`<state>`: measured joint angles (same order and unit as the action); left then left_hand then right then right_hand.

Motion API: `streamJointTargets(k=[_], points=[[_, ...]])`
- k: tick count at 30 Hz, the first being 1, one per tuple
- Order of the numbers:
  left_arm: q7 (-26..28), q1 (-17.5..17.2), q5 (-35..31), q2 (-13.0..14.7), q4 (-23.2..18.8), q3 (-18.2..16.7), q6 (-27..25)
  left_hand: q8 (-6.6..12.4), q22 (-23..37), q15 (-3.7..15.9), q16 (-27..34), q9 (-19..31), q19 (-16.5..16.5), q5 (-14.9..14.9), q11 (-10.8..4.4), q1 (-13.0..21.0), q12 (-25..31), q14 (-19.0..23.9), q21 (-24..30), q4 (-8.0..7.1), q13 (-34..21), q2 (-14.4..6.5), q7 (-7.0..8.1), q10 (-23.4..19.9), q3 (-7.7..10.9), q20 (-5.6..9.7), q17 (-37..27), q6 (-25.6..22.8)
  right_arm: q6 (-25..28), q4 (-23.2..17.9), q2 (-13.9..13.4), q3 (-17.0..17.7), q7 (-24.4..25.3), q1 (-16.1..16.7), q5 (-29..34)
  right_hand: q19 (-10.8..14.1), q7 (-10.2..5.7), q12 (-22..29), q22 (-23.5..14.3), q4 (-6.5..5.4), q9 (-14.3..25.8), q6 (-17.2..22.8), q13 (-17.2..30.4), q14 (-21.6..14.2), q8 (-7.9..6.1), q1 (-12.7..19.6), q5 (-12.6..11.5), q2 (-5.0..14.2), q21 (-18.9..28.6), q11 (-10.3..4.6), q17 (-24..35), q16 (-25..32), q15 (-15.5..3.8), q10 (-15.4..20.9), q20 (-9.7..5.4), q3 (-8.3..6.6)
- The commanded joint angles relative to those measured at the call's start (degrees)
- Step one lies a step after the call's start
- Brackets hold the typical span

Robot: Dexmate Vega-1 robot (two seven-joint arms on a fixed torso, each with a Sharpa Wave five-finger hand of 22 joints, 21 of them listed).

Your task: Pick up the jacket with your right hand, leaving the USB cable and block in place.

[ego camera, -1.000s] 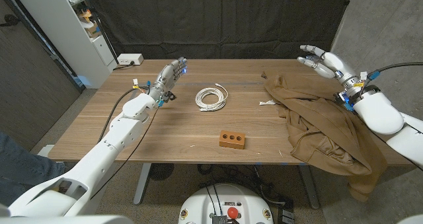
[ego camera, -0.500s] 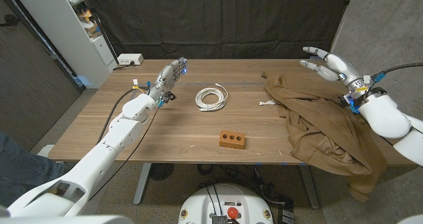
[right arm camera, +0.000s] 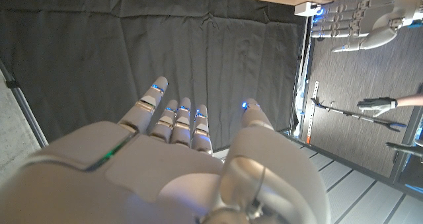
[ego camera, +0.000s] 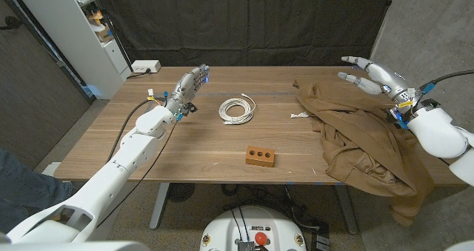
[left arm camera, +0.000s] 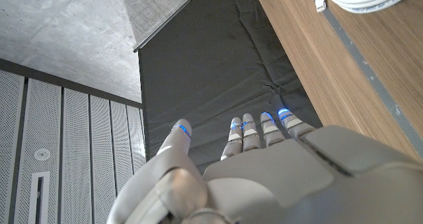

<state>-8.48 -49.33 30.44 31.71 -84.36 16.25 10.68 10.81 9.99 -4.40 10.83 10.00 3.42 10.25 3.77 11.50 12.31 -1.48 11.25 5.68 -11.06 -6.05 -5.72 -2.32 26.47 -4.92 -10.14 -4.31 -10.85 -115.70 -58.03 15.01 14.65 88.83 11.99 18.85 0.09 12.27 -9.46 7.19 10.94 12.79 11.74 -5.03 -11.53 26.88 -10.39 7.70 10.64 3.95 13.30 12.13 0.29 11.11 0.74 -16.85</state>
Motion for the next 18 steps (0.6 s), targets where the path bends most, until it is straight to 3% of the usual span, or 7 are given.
streamJointTargets(k=[1,2,3,4,11,18], points=[[0.0,-0.3,0.0,0.2,-0.6,0.0,-0.2,-0.08,0.3,-0.26,-0.2,0.3,0.2,-0.1,0.11,0.7,-0.1,-0.2,0.0,0.26,-0.1,-0.1,-0.21,-0.2,0.19,-0.11,-0.2,-0.2,3.2,-2.1,0.8,3.3,-2.4,3.0,4.4,-0.4,-1.51,-0.4,-0.2,0.06,0.2,-0.4,0.0,-0.3,0.03,0.3,-0.3,-0.41,0.2,-0.72,0.0,0.2,0.14,-0.6,0.82,0.31],[-0.1,-0.3,-0.1,0.2,-0.6,0.0,-0.2,-0.07,0.3,-0.26,-0.2,0.3,0.3,-0.1,0.12,0.7,-0.1,-0.1,0.0,0.26,-0.1,-0.1,-0.2,-0.2,0.2,-0.11,-0.2,-0.2,3.4,-2.2,0.9,3.5,-2.4,3.2,4.8,-0.4,-1.67,-0.4,-0.2,0.07,0.2,-0.4,0.0,-0.3,0.05,0.3,-0.3,-0.4,0.2,-0.79,0.0,0.2,0.16,-0.6,0.84,0.32],[0.0,-0.3,-0.1,0.2,-0.6,0.0,-0.2,-0.08,0.3,-0.24,-0.2,0.3,0.3,-0.1,0.02,0.7,-0.1,-0.2,0.0,0.26,-0.1,-0.1,-0.18,-0.2,0.2,-0.12,-0.2,-0.2,3.6,-2.4,1.0,3.7,-2.7,3.4,5.0,-0.5,-2.37,-0.5,-0.2,0.07,0.2,-0.4,0.0,-0.3,0.04,0.4,-0.4,-0.35,0.1,-2.21,-0.1,0.2,0.18,-0.8,0.97,0.34],[0.0,-0.3,-0.1,0.2,-0.6,0.0,-0.2,-0.08,0.3,-0.26,-0.2,0.3,0.3,-0.1,-0.06,0.7,-0.1,-0.2,0.0,0.26,-0.1,-0.1,-0.19,-0.2,0.21,-0.12,-0.2,-0.2,3.9,-2.5,1.0,3.9,-3.0,3.5,5.3,-0.5,-2.62,-0.5,-0.2,0.14,0.2,-0.2,0.0,-0.3,-0.01,0.4,-0.4,-0.37,0.1,-2.42,-0.1,0.2,0.19,-0.7,1.12,0.32],[-0.2,-0.2,-0.3,0.3,-0.8,0.1,-0.4,-0.08,0.3,-0.25,-0.2,0.3,0.3,-0.1,-0.12,0.7,-0.1,-0.1,0.0,0.26,-0.1,-0.1,-0.07,-0.2,0.22,-0.11,-0.2,-0.2,5.9,-3.5,1.4,4.9,-5.1,4.3,6.3,-0.7,-3.18,-0.6,-0.3,0.29,0.2,-0.4,0.0,-0.1,0.07,0.7,-0.4,-0.3,0.1,-3.19,-0.3,0.1,0.56,-1.1,1.83,0.26],[-0.6,0.3,-0.1,-0.1,0.0,0.4,-0.1,-0.07,0.3,-0.26,-0.1,0.3,0.3,-0.2,-0.14,0.7,-0.1,-0.1,0.0,0.26,-0.1,-0.1,0.07,-0.2,0.23,-0.09,-0.2,-0.2,8.4,-4.7,1.1,5.7,-7.7,4.7,7.1,-0.7,-3.96,-0.8,-0.3,0.39,0.2,-1.9,0.1,-0.3,0.57,1.0,-0.4,-0.1,0.2,-3.86,-0.5,0.2,2.57,-1.7,4.04,0.21]])
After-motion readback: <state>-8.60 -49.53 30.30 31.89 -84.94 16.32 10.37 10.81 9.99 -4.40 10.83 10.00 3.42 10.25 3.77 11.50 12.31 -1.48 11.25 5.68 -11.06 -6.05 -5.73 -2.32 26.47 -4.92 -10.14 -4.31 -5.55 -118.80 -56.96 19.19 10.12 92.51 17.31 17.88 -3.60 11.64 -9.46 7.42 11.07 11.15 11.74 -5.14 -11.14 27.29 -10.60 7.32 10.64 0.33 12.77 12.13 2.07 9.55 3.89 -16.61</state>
